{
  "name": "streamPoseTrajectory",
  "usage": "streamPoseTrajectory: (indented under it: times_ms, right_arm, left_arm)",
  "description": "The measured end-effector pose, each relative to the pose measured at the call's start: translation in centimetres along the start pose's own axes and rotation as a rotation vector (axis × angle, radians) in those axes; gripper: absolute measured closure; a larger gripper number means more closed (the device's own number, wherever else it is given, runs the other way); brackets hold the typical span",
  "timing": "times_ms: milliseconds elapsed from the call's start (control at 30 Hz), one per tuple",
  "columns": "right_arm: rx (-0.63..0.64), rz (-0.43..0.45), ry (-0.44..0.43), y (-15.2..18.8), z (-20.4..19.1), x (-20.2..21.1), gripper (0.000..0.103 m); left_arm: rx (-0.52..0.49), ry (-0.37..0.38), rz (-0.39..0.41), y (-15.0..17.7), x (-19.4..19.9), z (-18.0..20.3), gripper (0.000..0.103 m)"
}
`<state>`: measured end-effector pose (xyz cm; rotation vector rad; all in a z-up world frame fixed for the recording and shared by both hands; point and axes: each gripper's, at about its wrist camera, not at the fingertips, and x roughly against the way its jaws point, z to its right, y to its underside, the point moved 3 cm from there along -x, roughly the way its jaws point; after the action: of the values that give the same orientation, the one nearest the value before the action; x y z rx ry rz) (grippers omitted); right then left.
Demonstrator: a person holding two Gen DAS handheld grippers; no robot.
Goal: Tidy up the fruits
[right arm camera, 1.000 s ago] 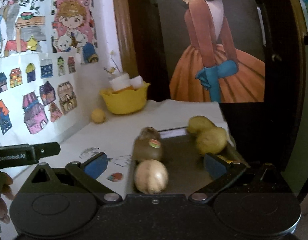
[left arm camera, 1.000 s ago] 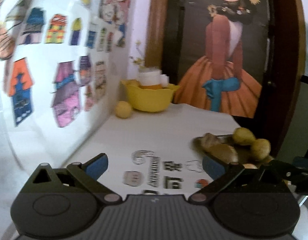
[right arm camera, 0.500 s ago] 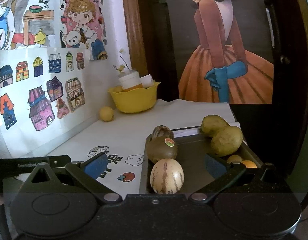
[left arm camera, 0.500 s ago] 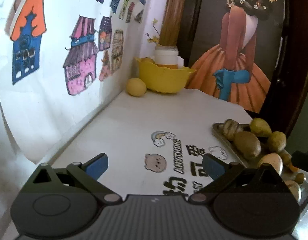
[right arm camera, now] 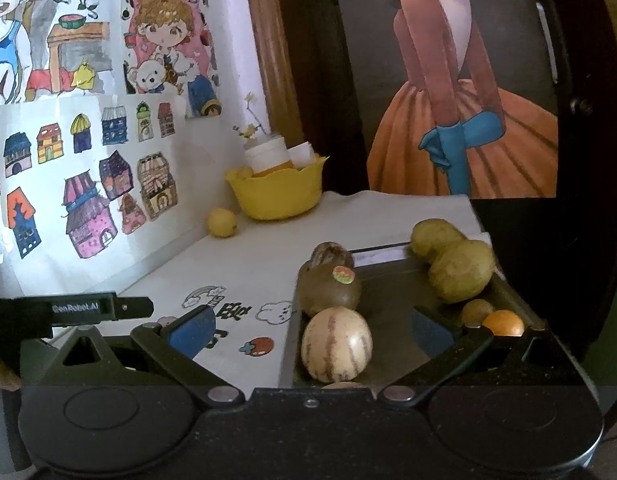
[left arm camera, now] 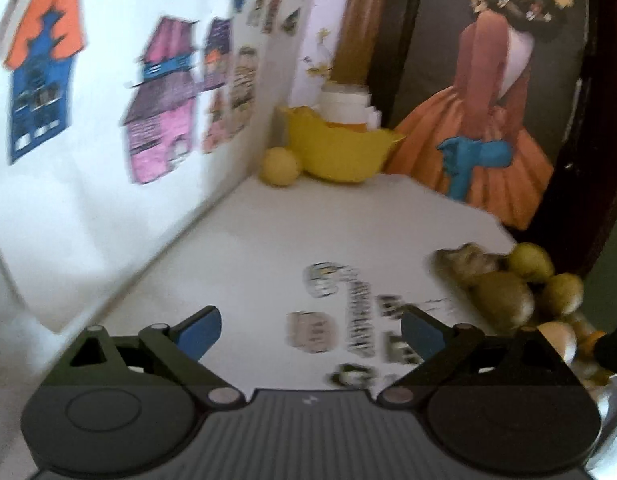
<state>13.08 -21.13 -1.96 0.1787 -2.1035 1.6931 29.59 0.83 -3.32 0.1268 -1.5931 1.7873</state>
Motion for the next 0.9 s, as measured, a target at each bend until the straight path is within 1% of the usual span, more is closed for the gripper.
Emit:
streamPoseTrajectory:
  times_ms: [133,267,400,500,600,700,833,900]
  right_arm:
    - [-0.005,-0.003,0.022,-0.3,1.6,0.4,0.001]
    - [0.065,-0.03,0.085,-0.1,3.6,0.6,0.001]
    - [0.121,-0.037,0.157,0.2,6.0,0.7,0.001]
    - [0.122,-0.042,0.188,0.5,7.8,0.6,0.001]
    - [0.107,-0.041,0.204,0.7,9.0,0.5,0.001]
    - [0.086,-0.041,0.199,1.0,9.8,0.6,0.001]
    - [0.061,-0.042,0.183,1.5,10.3,0.9,0.001]
    - [0.05,-0.036,0.186,1.5,10.4,1.0,0.001]
  left_arm:
    - [0.001,0.077,0.025,-0.7,0.1,3.7,0.004]
    - [0.007,0.163,0.046,-1.3,-0.3,7.9,0.004]
    - [0.058,0.238,0.056,-1.5,-0.9,11.5,0.004]
    - [0.082,0.284,0.054,-1.1,-1.3,13.7,0.004]
    - [0.106,0.319,0.052,-0.3,-1.6,15.3,0.004]
    - [0.126,0.34,0.062,0.4,-2.0,15.9,0.003]
    - [0.148,0.382,0.074,0.4,-2.6,16.3,0.003]
    - [0.137,0.404,0.091,0.2,-2.3,16.9,0.003]
